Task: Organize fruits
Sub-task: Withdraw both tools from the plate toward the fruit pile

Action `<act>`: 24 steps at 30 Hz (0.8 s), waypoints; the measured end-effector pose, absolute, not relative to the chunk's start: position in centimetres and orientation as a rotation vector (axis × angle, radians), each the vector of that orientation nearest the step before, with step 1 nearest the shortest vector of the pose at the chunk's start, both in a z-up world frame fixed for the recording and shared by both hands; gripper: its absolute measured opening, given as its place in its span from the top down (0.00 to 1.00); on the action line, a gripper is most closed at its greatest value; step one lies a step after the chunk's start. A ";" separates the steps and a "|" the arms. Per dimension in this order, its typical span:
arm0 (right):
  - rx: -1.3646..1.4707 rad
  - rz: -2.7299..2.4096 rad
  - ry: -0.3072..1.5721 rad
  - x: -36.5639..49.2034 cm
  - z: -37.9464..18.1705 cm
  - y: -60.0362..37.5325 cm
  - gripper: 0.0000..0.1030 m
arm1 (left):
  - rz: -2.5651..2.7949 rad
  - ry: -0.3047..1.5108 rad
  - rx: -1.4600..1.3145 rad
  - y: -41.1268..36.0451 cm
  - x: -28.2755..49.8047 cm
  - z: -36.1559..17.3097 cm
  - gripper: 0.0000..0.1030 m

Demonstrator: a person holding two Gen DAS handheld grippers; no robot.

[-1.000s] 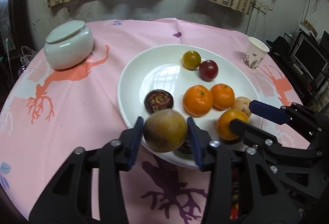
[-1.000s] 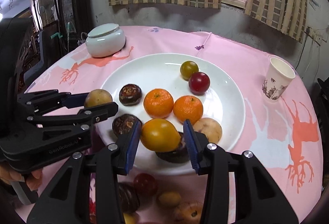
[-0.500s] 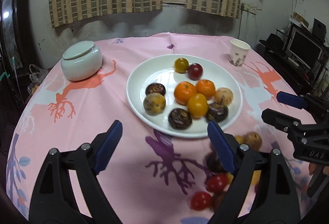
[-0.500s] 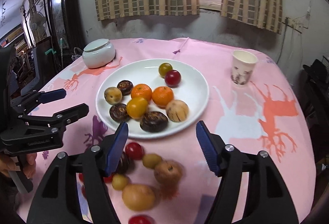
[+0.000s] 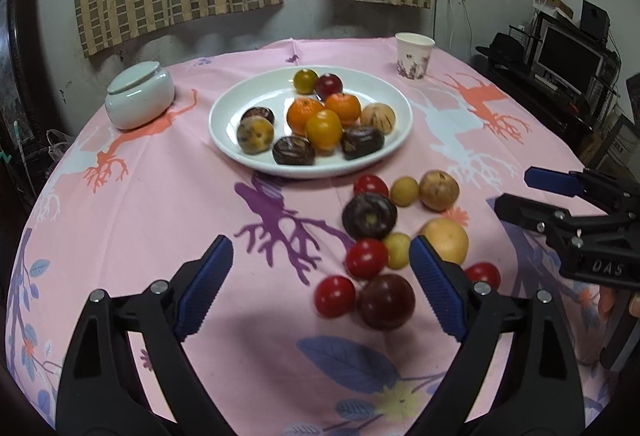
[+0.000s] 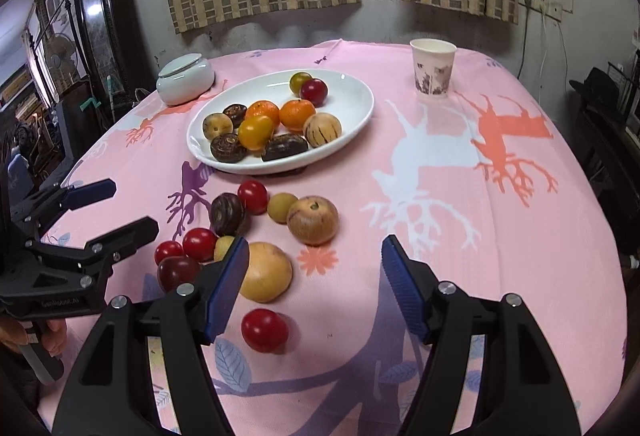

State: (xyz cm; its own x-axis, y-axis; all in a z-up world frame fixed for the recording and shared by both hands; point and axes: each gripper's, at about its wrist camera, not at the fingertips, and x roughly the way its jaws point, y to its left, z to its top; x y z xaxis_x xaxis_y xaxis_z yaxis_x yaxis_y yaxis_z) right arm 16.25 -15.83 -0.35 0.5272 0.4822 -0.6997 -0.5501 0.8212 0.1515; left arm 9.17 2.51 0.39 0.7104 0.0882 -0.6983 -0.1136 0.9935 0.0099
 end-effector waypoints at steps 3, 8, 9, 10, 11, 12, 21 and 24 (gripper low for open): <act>-0.067 0.610 0.835 16.8 -1.3 -16.5 0.33 | 0.097 0.780 -0.015 1.7 8.7 -0.3 0.11; -0.051 0.619 0.863 17.1 -1.9 -17.0 0.33 | 0.074 0.768 0.026 0.5 8.0 -1.1 0.11; -0.059 0.620 0.861 17.0 -1.9 -17.0 0.33 | 0.072 0.768 0.039 0.3 8.0 -1.2 0.11; -0.064 0.622 0.857 16.8 -1.8 -16.9 0.33 | 0.068 0.768 0.049 0.1 7.9 -1.3 0.11; -0.068 0.625 0.855 16.8 -1.8 -16.9 0.33 | 0.060 0.771 0.055 -0.1 7.9 -1.3 0.11; -0.072 0.629 0.855 16.7 -1.8 -16.8 0.33 | 0.049 0.777 0.056 -0.3 7.8 -1.5 0.11; -0.110 0.640 0.860 16.3 -2.1 -16.1 0.33 | 0.023 0.844 0.003 -0.6 7.3 -2.3 0.12; -0.110 0.638 0.860 16.3 -2.0 -16.2 0.33 | 0.028 0.869 -0.036 -0.3 7.2 -2.6 0.21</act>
State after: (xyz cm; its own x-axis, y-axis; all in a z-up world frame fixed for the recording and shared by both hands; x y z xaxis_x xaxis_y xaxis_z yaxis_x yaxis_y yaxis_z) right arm 16.32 -16.18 -2.04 0.4798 0.4793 -0.7349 -0.5647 0.8098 0.1594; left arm 7.22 -0.31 -2.62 0.6451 0.0097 -0.7640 -0.0394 0.9990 -0.0205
